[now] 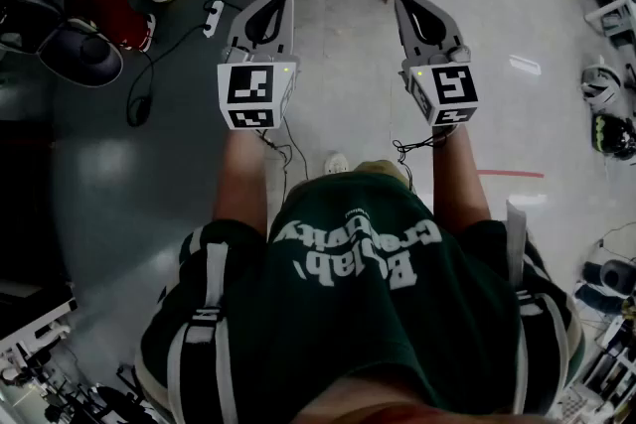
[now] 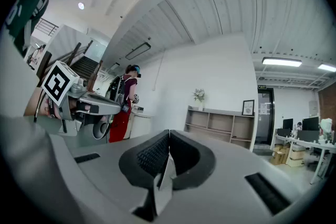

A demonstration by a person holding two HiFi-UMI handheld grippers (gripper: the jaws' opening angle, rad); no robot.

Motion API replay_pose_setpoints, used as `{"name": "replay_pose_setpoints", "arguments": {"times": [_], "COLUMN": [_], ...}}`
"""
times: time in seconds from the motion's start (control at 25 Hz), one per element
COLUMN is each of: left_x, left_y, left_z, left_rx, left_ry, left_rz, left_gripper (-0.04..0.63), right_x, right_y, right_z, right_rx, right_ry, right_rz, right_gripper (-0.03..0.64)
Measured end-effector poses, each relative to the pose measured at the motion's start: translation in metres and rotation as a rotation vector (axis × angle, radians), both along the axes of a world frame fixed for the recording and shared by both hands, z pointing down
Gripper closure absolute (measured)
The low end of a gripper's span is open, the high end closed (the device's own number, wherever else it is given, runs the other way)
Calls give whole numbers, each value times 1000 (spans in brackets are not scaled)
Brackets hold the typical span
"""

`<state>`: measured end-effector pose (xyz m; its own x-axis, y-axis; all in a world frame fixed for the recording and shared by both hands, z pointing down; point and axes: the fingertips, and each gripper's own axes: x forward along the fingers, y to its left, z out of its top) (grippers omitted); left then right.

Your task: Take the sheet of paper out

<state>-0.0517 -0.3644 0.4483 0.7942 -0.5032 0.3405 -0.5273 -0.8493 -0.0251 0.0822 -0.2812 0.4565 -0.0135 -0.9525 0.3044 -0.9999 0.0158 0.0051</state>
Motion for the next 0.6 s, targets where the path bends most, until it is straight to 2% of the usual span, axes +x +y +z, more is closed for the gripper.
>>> {"name": "replay_pose_setpoints", "arguments": {"times": [0.6], "left_x": [2], "left_y": [6], "left_z": [2], "left_rx": [-28], "left_ry": [7], "left_rz": [0], "left_gripper": [577], "right_x": [2], "right_y": [3], "right_z": [1], "right_rx": [6], "right_ry": [3], "right_rz": [-18], "right_gripper": [581]}}
